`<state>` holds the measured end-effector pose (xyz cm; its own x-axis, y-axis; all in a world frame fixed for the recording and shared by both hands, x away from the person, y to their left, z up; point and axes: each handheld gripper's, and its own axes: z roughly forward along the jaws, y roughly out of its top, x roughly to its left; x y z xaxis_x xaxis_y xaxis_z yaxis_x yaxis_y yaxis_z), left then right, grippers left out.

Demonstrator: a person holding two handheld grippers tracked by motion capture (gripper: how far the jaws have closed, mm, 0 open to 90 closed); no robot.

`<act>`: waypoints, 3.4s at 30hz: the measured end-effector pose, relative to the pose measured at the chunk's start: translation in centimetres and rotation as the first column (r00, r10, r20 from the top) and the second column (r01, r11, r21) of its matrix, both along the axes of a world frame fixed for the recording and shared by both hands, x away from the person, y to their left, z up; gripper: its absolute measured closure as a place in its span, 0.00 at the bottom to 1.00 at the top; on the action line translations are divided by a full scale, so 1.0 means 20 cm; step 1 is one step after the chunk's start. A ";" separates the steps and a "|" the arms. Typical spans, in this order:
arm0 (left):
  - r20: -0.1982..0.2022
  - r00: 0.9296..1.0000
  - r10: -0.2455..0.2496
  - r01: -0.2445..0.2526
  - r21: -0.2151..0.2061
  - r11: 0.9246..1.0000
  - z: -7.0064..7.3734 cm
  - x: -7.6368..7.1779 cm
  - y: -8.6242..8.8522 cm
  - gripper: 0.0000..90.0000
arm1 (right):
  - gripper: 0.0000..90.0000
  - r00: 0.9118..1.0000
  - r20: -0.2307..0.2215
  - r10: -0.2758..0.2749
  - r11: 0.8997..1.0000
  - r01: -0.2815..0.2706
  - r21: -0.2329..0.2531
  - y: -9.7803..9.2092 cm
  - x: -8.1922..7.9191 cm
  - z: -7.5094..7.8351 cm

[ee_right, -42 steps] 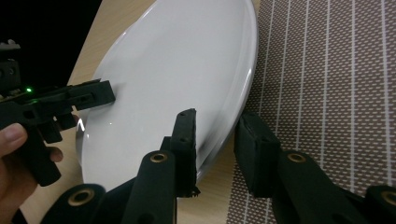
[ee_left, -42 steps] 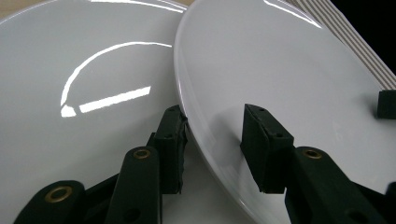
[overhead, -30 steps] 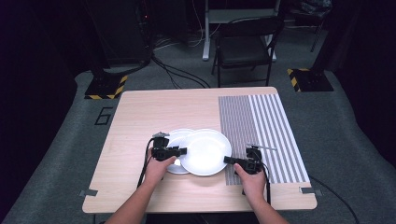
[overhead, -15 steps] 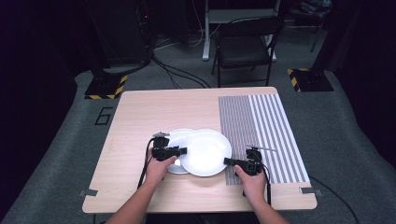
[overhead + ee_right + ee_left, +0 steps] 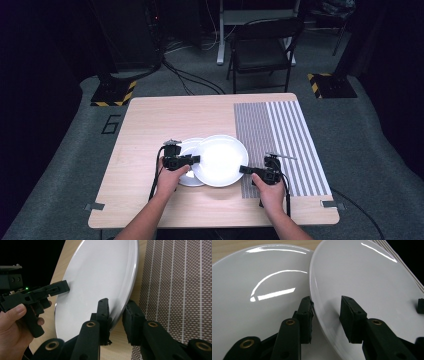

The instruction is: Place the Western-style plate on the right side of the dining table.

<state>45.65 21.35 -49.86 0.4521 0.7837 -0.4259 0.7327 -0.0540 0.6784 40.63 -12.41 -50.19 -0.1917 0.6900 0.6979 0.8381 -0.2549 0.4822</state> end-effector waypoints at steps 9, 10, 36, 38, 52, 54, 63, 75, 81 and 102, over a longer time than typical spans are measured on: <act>0.014 1.000 0.016 -0.016 0.014 1.000 0.07 0.01 -0.01 0.70 | 0.84 1.000 0.010 0.008 1.000 -0.008 0.017 0.00 0.02 0.02; 0.014 1.000 0.015 -0.015 0.016 1.000 0.07 0.01 -0.01 0.70 | 0.84 1.000 0.009 0.003 1.000 -0.004 0.019 0.00 0.02 0.02; 0.048 0.999 -0.001 -0.002 0.051 0.999 0.18 0.02 -0.12 0.69 | 0.83 0.999 0.038 -0.039 0.997 0.036 0.066 -0.10 0.04 0.08; 0.047 0.999 -0.003 0.001 0.053 0.999 0.19 0.02 -0.13 0.69 | 0.83 0.998 0.042 -0.045 0.997 0.042 0.071 -0.11 0.04 0.08; 0.042 0.999 -0.014 0.011 0.067 0.998 0.21 0.04 -0.19 0.69 | 0.82 0.996 0.062 -0.063 0.996 0.058 0.066 -0.16 0.03 0.10; 0.043 0.999 -0.017 0.014 0.069 0.998 0.21 0.04 -0.19 0.69 | 0.82 0.996 0.062 -0.064 0.996 0.060 0.067 -0.16 0.03 0.10; 0.040 0.999 -0.024 0.021 0.072 0.997 0.21 0.06 -0.23 0.69 | 0.82 0.995 0.067 -0.074 0.995 0.070 0.068 -0.19 0.03 0.11; 0.039 0.998 -0.047 0.044 0.079 0.996 0.22 0.07 -0.29 0.69 | 0.82 0.992 0.077 -0.100 0.993 0.094 0.074 -0.25 0.02 0.12; 0.035 0.998 -0.048 0.045 0.074 0.996 0.23 0.07 -0.31 0.69 | 0.82 0.991 0.078 -0.111 0.992 0.105 0.074 -0.27 0.02 0.12; 0.038 0.996 -0.077 0.074 0.081 0.994 0.23 0.10 -0.41 0.67 | 0.82 0.985 0.073 -0.154 0.985 0.148 0.083 -0.34 0.00 0.13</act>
